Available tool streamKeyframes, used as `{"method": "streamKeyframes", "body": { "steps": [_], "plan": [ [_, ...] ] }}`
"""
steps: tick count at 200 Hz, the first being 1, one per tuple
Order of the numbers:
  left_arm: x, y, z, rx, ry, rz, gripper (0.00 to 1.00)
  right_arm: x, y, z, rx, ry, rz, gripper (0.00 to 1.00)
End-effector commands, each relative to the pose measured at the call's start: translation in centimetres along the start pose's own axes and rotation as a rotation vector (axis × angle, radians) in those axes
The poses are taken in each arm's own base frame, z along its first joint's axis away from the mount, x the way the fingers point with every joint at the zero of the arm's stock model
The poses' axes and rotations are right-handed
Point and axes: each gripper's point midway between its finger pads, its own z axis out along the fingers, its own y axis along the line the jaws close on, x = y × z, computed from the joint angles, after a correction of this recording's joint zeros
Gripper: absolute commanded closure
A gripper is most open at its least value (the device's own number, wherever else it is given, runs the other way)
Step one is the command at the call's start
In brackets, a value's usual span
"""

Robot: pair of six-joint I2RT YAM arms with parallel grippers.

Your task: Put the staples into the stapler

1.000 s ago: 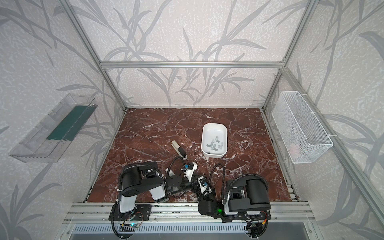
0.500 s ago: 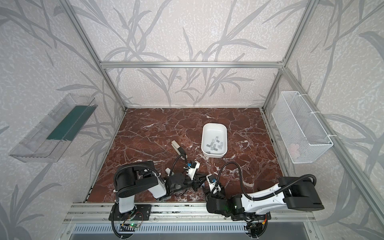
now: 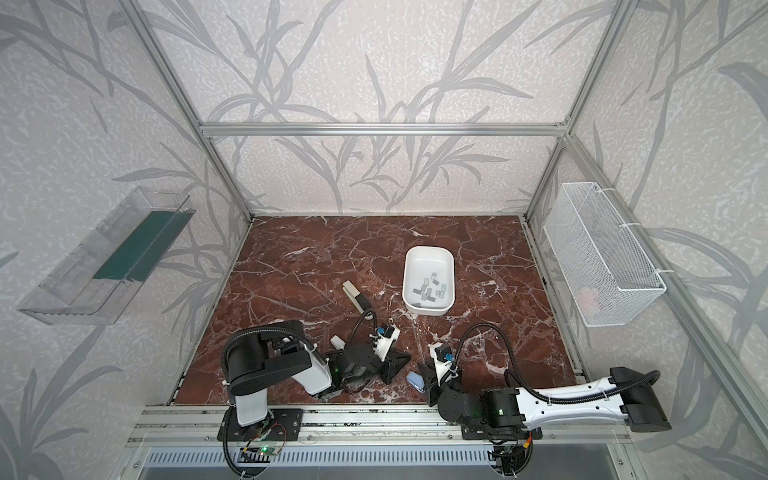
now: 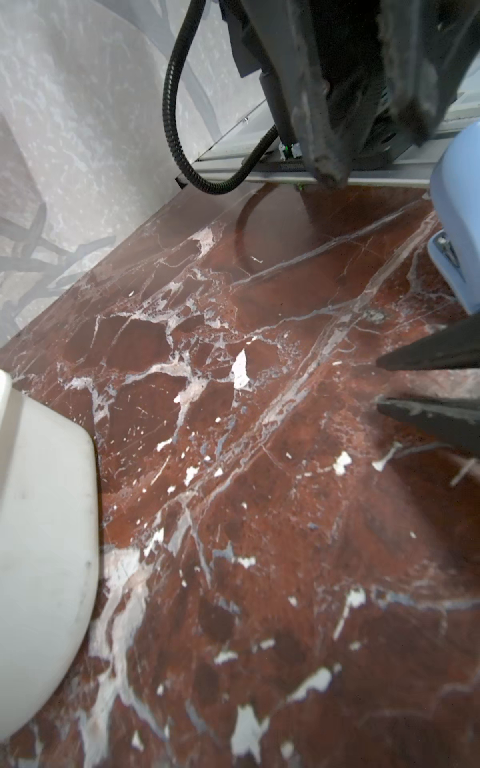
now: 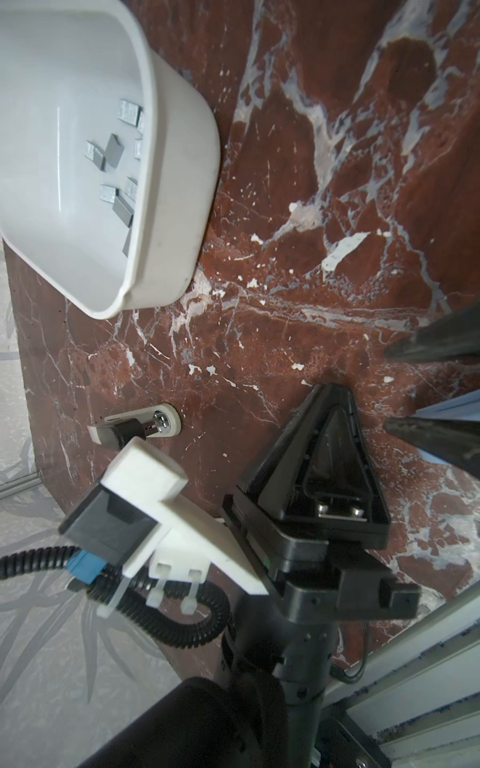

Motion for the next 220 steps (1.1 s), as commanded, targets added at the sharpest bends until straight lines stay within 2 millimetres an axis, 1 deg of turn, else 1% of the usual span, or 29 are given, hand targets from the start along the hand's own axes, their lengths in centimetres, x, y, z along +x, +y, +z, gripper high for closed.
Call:
{"method": "streamKeyframes", "body": {
  "steps": [1, 12, 46, 68, 83, 101, 115, 151, 180, 220],
  "plan": [
    [-1.2, 0.5, -0.5, -0.039, -0.004, 0.031, 0.83, -0.2, -1.2, -0.2, 0.060, 0.017, -0.042, 0.75],
    [-1.8, 0.4, -0.5, -0.050, -0.006, 0.049, 0.83, -0.3, -0.8, -0.4, 0.058, 0.032, -0.049, 0.75],
    [-2.6, -0.1, -1.2, -0.057, -0.002, 0.090, 0.82, -0.8, 0.0, -0.1, 0.088, 0.069, -0.064, 0.78],
    [-2.9, -0.6, -1.3, -0.049, 0.001, 0.099, 0.82, -0.6, 1.1, 0.4, 0.094, 0.106, -0.082, 0.79],
    [-3.0, -0.9, -1.4, -0.038, -0.003, 0.096, 0.82, -0.3, 1.5, 0.8, 0.116, 0.141, -0.094, 0.82],
    [-3.0, -1.4, -1.5, -0.029, -0.003, 0.103, 0.81, 0.6, 1.2, 1.1, 0.163, 0.170, -0.082, 0.86],
    [-3.0, -1.6, -1.6, -0.031, -0.005, 0.113, 0.79, 1.2, 1.1, 1.3, 0.175, 0.179, -0.076, 0.87],
    [-3.0, -2.2, -1.8, -0.033, -0.001, 0.136, 0.75, 1.0, 1.0, 0.9, 0.203, 0.170, -0.063, 0.87],
    [-2.8, -3.1, -1.8, -0.022, 0.002, 0.148, 0.74, 1.6, 0.1, 0.6, 0.254, 0.162, -0.043, 0.88],
    [-2.1, -4.4, -2.0, -0.002, 0.004, 0.163, 0.73, 2.5, -0.2, 0.8, 0.310, 0.167, -0.046, 0.88]
  ]
}}
